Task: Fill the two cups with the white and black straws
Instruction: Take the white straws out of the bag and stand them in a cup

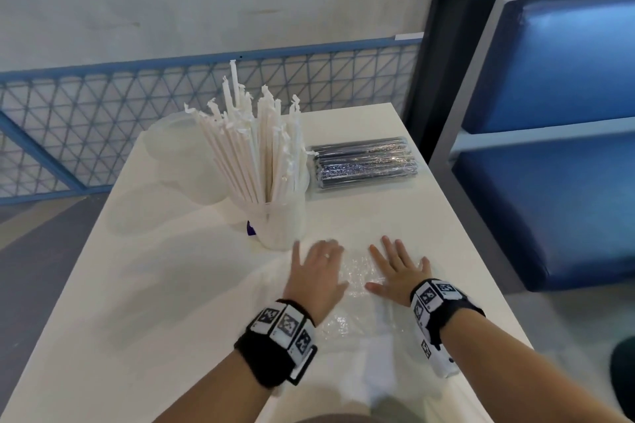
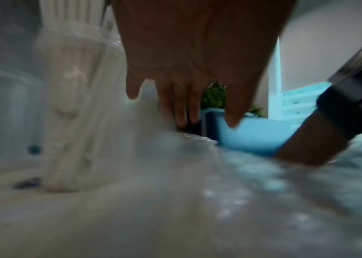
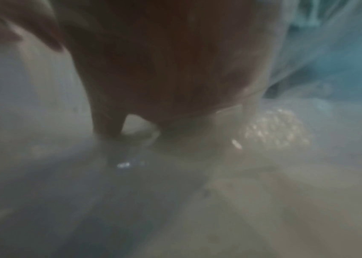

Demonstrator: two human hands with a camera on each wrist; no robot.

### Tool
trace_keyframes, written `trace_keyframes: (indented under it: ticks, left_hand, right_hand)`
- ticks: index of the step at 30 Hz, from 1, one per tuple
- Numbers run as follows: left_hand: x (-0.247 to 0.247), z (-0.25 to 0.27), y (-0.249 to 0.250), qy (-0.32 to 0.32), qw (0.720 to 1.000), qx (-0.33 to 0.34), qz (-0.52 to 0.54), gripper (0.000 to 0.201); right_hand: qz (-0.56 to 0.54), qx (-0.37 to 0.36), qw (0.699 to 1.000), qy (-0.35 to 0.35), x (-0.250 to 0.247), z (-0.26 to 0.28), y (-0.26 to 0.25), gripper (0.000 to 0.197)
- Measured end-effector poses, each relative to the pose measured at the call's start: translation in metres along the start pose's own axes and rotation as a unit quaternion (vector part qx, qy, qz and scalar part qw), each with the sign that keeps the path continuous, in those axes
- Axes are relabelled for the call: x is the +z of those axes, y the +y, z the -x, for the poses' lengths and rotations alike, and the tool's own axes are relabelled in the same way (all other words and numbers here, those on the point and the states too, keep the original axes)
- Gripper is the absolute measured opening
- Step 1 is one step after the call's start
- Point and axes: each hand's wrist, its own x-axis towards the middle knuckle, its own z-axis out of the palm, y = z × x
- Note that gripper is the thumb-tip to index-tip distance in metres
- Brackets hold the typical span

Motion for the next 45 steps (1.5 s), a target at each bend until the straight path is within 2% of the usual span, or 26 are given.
trace_keyframes:
  ticks: [1,2,3,5,7,8,12,16,19,21,24,28,30,32,33,34,35,36,37,38,40,41,43,45]
  left_hand:
    - [0.006,0.000,0.006,-0.099,0.995,0.006,-0.027,0.078]
    - [0.014,0.001,0.010,-0.171,0.984,-0.005,-0.048,0.086]
    - [0.023,0.001,0.011,-0.216,0.974,-0.024,-0.055,0.092]
    - [0.039,0.000,0.007,-0.254,0.964,-0.056,-0.050,0.097]
    - [0.046,-0.004,0.000,-0.261,0.962,-0.070,-0.045,0.101]
    - [0.049,-0.005,-0.003,-0.260,0.962,-0.074,-0.045,0.104]
    - [0.051,-0.008,-0.015,-0.267,0.961,-0.069,-0.028,0.112]
    - [0.049,-0.004,-0.030,-0.283,0.957,-0.064,-0.011,0.114]
    - [0.050,0.000,-0.043,-0.282,0.958,-0.055,-0.022,0.114]
    - [0.049,0.004,-0.048,-0.287,0.956,-0.052,-0.036,0.115]
    - [0.047,0.007,-0.051,-0.293,0.954,-0.045,-0.045,0.126]
    - [0.036,0.007,-0.051,-0.291,0.955,-0.024,-0.053,0.131]
    - [0.020,0.009,-0.049,-0.265,0.962,0.002,-0.065,0.126]
    - [-0.002,0.016,-0.044,-0.190,0.980,0.017,-0.062,0.125]
    - [-0.016,0.020,-0.042,-0.110,0.992,0.020,-0.055,0.125]
    - [-0.031,0.023,-0.041,0.000,0.999,0.018,-0.045,0.114]
    - [-0.046,0.027,-0.043,0.125,0.992,0.013,-0.015,0.093]
    - [-0.060,0.029,-0.048,0.232,0.972,-0.005,0.037,0.075]
    - [-0.074,0.028,-0.056,0.304,0.947,-0.033,0.096,0.069]
    - [-0.087,0.026,-0.066,0.342,0.926,-0.063,0.149,0.071]
    - [-0.109,0.020,-0.086,0.363,0.895,-0.100,0.240,0.092]
    - [-0.117,0.015,-0.097,0.341,0.887,-0.118,0.289,0.103]
    - [-0.128,0.001,-0.121,0.228,0.883,-0.142,0.386,0.127]
    - [-0.133,-0.014,-0.140,0.103,0.894,-0.147,0.410,0.141]
  right_hand:
    - [0.000,0.010,1.000,0.005,-0.003,0.001,-0.001,0.079]
    - [0.008,0.021,1.000,0.018,-0.007,0.002,-0.004,0.081]
    - [0.023,0.023,0.999,0.037,-0.010,0.005,-0.009,0.084]
    - [0.060,-0.025,0.996,0.061,-0.014,0.013,-0.025,0.092]
    - [0.083,-0.090,0.992,0.037,-0.010,0.023,-0.044,0.102]
    - [0.087,-0.100,0.991,0.014,-0.006,0.026,-0.049,0.106]
    - [0.112,-0.080,0.989,-0.051,0.005,0.024,-0.036,0.119]
    - [0.091,-0.072,0.993,-0.036,0.008,0.024,-0.008,0.123]
    - [0.086,-0.056,0.994,-0.033,0.010,0.030,0.015,0.135]
    - [0.063,-0.033,0.997,-0.025,0.012,0.033,0.028,0.135]
    - [0.038,-0.008,0.999,-0.021,0.013,0.036,0.040,0.129]
    - [0.039,0.001,0.999,-0.018,0.009,0.039,0.032,0.121]
    - [0.053,0.004,0.999,-0.005,-0.001,0.041,0.019,0.115]
    - [0.068,-0.008,0.998,0.016,-0.018,0.049,-0.003,0.107]
    - [0.066,-0.018,0.997,0.039,-0.028,0.054,-0.015,0.102]
    - [0.054,-0.028,0.996,0.073,-0.039,0.059,-0.029,0.097]
    - [0.027,-0.038,0.992,0.114,-0.051,0.064,-0.042,0.093]
    - [-0.018,-0.051,0.985,0.161,-0.063,0.067,-0.055,0.090]
    - [-0.083,-0.070,0.972,0.206,-0.075,0.069,-0.067,0.088]
    - [-0.161,-0.097,0.952,0.242,-0.088,0.069,-0.078,0.089]
    - [-0.285,-0.153,0.901,0.288,-0.110,0.066,-0.097,0.095]
    - [-0.314,-0.171,0.885,0.299,-0.120,0.061,-0.105,0.100]
    - [-0.336,-0.191,0.873,0.297,-0.136,0.049,-0.120,0.111]
    - [-0.358,-0.213,0.865,0.279,-0.147,0.034,-0.134,0.122]
